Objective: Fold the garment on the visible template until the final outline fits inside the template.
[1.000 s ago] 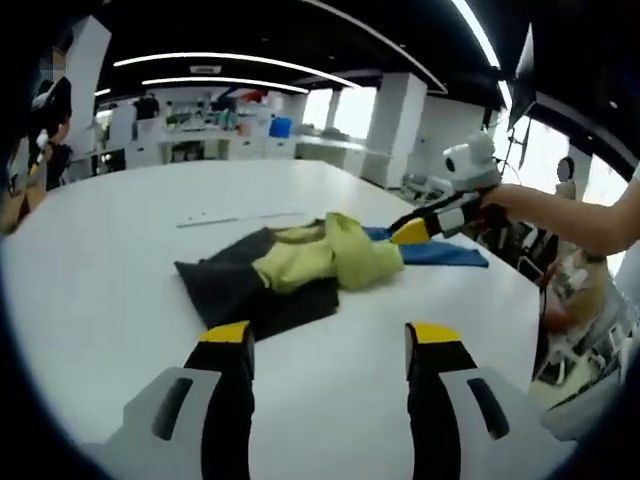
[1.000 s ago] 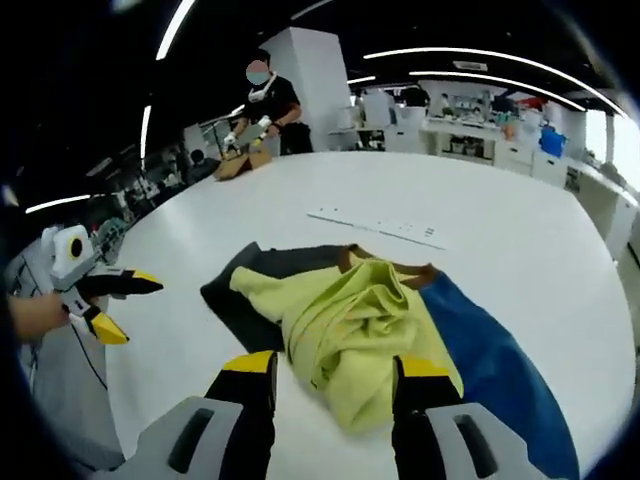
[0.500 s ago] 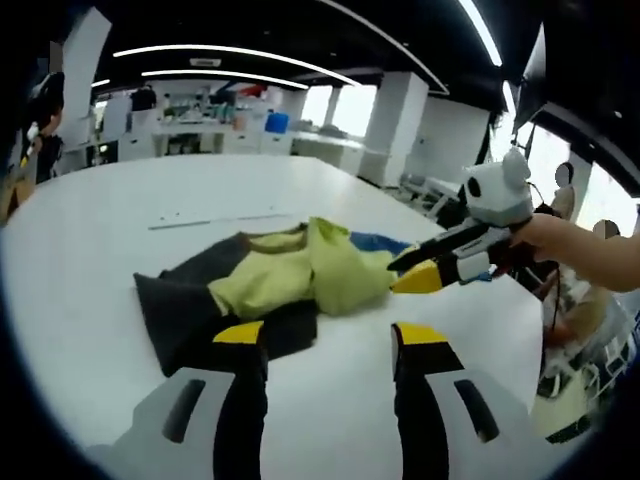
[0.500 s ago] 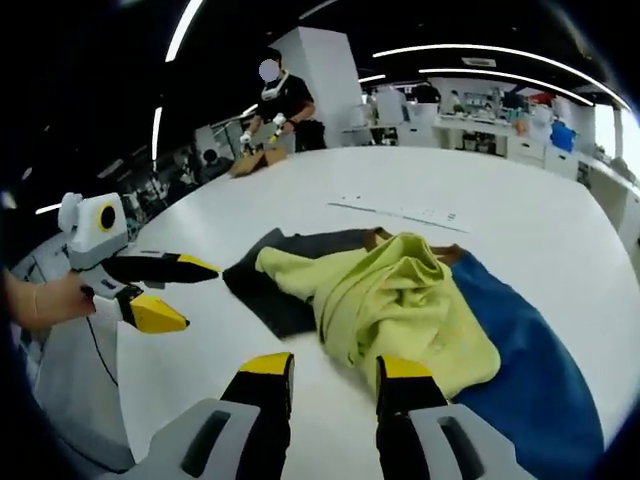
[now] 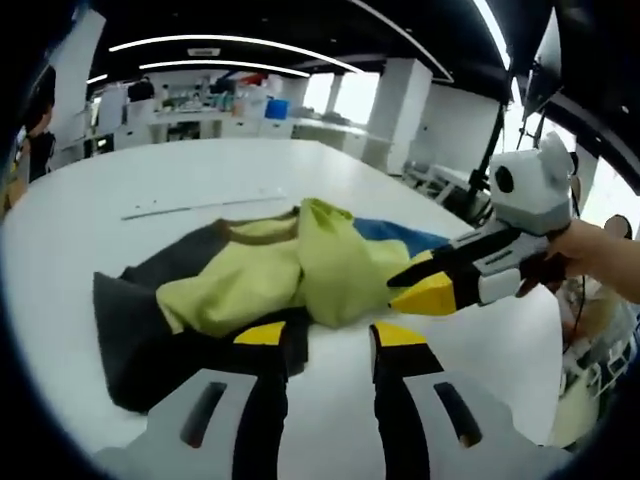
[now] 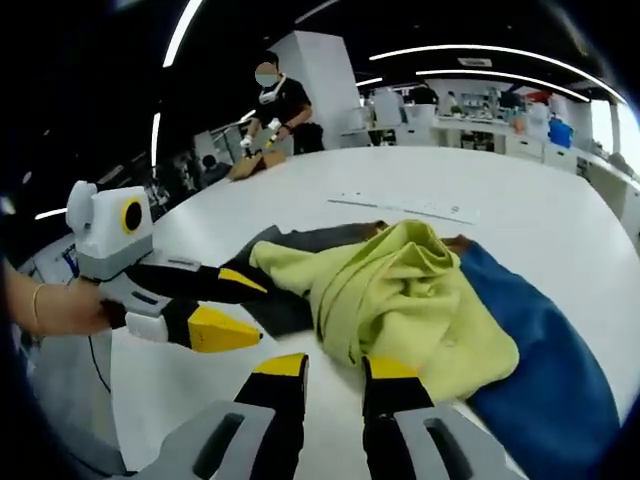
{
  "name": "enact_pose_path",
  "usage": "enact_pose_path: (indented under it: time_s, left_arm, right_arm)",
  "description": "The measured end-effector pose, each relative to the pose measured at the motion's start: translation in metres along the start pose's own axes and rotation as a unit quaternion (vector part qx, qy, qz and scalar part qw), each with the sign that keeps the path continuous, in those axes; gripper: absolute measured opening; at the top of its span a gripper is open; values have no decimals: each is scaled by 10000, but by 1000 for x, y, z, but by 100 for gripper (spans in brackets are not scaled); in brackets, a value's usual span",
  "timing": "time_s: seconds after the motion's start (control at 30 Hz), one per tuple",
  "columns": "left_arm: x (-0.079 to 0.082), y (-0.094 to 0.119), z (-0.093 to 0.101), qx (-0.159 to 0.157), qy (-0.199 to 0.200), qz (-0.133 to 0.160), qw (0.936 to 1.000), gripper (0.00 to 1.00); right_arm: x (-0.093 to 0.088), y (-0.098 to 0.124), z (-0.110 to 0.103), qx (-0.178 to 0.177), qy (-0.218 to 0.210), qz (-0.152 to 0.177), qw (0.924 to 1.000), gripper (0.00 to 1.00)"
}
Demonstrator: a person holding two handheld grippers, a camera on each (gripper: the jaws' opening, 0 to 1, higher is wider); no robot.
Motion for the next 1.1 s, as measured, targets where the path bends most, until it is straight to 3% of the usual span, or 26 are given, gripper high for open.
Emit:
enact_pose_path:
  time_s: [0.3, 0.77, 0.97, 1.1]
  left_arm:
    - [-4, -23, 2, 120, 1, -13, 9999, 22]
    - [-12, -37, -3, 427, -52, -113, 9990, 9]
    - [-16, -40, -4, 354, 169, -138, 9991, 0]
    - [-15, -38, -5, 289, 260, -147, 9991, 0]
  right_arm:
    - [0, -7, 1, -6, -122, 150, 9998, 10]
    - [-3, -12, 5, -69, -178, 195, 9996, 2]
    - [-4, -13, 7, -137, -169, 166, 9996, 0]
    - [-4, -13, 7, -150, -220, 184, 9995, 0]
Point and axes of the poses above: the point that each gripper's makers call its tool centre point, and the gripper's own axes: y roughly backward along the fingers, z roughly to its right, x roughly out of its top, the point moved 3 cm from there along y, roughly backward along the fingers, and after that the axes turned 3 degrees about y, right-handed, at the moved point
